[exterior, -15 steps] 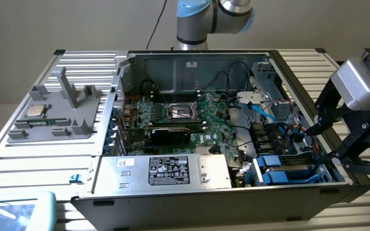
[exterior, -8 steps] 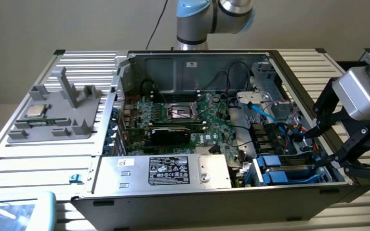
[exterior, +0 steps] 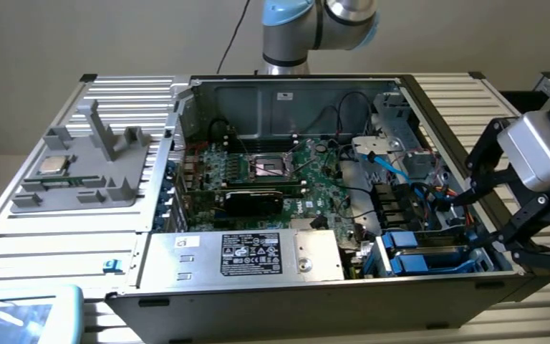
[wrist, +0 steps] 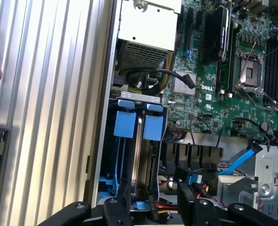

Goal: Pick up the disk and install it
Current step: 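Insert the first disk wire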

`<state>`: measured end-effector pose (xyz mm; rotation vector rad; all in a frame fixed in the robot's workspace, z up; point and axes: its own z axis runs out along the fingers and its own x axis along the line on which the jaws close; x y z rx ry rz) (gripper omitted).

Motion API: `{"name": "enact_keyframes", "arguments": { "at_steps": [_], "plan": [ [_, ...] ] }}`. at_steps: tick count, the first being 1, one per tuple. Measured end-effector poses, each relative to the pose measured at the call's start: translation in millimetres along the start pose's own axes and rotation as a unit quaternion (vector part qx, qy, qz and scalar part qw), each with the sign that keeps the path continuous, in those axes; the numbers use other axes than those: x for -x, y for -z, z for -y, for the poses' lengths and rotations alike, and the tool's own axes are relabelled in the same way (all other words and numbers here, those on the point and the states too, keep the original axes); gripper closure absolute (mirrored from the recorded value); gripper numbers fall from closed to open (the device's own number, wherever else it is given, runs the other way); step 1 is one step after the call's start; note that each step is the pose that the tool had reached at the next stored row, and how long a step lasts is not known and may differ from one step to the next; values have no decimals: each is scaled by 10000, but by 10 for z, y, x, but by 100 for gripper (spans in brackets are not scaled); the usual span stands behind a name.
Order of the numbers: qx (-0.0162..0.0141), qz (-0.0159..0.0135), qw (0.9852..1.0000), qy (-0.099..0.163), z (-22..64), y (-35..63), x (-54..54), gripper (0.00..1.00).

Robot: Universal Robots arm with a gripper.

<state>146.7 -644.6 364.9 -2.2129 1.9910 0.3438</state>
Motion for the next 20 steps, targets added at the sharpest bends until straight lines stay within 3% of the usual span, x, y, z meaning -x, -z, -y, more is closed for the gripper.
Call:
{"name": "enact_keyframes", "arguments": {
  "at_steps": [8,11,14,18,20],
  "plan": [
    [-3,142,9999,51,3,-45,-112,48],
    [15,181,9997,132,5,-67,-125,48],
    [54,174,9993,314,5,-79,-128,48],
    [48,164,9986,495,10,-86,-131,48],
    [45,193,9984,535,18,-90,-133,48]
  ]
}}
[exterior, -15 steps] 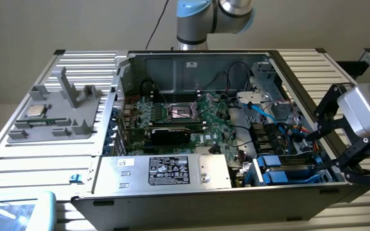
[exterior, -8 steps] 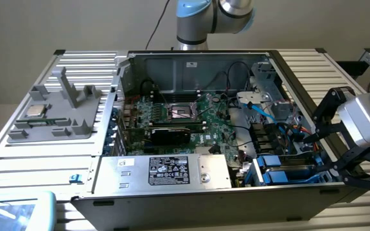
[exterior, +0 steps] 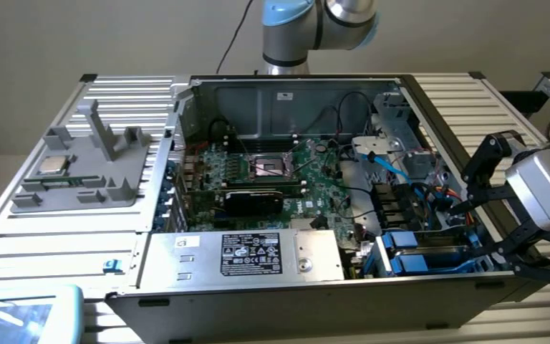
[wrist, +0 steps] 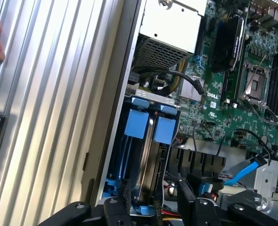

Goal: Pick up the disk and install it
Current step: 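Insert the first disk wire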

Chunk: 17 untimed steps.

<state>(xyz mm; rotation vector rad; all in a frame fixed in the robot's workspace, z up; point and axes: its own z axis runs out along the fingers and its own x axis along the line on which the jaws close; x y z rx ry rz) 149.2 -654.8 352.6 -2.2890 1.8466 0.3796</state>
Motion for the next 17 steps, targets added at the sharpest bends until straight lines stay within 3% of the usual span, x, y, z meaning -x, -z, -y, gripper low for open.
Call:
{"name": "enact_keyframes", "arguments": {
  "at_steps": [4,7,15,17],
  "plan": [
    [-10,127,9999,62,9,-13,-15,48],
    [-10,187,9998,107,19,-26,-32,48],
    [3,285,9994,216,56,-83,-71,48],
    [2,289,9993,217,55,-84,-74,48]
  ]
}}
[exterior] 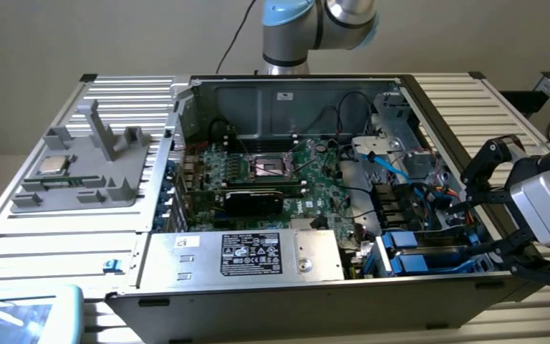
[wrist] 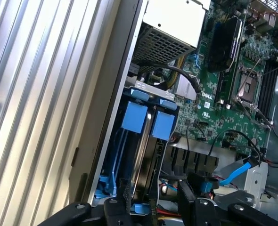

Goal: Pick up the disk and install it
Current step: 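Insert the first disk wire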

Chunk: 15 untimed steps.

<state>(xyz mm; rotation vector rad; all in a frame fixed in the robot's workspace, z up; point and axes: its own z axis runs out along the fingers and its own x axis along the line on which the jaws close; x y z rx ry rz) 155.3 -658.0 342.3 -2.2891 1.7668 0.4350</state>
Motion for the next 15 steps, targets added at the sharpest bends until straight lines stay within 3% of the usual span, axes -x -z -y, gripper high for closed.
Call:
{"name": "enact_keyframes", "arguments": {
  "at_steps": [3,7,13,15],
  "plan": [
    [0,3,10000,3,1,-11,-8,48],
    [-1,40,10000,28,1,-34,-17,48],
    [55,45,9998,174,10,-51,-13,48],
    [61,46,9998,191,30,-53,-7,48]
  ]
}}
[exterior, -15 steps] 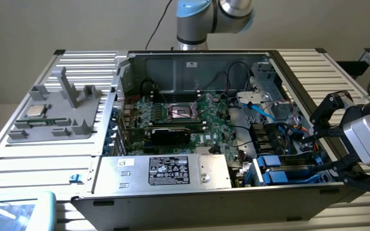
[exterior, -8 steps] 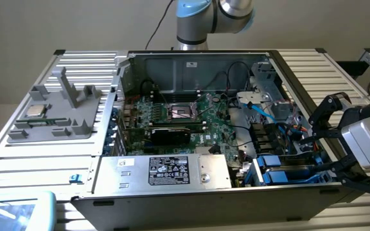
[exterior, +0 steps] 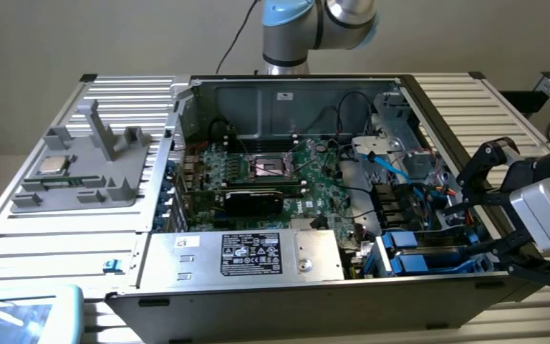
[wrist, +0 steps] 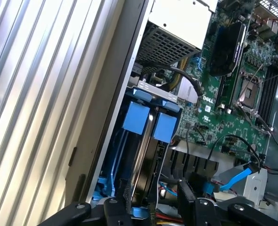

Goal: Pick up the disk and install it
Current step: 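Insert the first disk wire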

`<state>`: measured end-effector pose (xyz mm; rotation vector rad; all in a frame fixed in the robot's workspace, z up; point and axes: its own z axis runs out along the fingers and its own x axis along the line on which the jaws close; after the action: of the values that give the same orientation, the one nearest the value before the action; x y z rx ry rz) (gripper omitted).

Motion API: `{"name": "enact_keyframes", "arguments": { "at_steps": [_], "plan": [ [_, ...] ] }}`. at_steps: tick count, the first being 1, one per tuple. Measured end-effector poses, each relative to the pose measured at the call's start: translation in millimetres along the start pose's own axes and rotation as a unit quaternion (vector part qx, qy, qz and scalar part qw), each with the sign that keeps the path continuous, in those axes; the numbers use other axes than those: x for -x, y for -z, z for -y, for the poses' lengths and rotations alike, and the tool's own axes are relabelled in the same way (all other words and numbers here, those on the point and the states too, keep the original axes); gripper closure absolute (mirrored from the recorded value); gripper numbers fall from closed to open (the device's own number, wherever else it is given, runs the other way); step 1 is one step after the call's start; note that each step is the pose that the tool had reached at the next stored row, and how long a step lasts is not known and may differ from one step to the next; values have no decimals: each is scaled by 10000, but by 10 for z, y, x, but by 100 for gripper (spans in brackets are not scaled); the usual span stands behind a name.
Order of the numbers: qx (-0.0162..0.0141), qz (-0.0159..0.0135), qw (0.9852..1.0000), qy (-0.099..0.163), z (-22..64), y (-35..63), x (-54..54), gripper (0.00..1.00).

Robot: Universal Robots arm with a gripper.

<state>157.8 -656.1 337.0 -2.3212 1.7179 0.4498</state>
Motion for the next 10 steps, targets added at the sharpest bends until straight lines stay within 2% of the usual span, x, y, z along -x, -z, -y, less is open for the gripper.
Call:
{"name": "enact_keyframes", "arguments": {
  "at_steps": [3,10],
  "plan": [
    [0,3,10000,2,23,-8,14,48],
    [-14,55,10000,11,24,-17,11,50]
  ]
}}
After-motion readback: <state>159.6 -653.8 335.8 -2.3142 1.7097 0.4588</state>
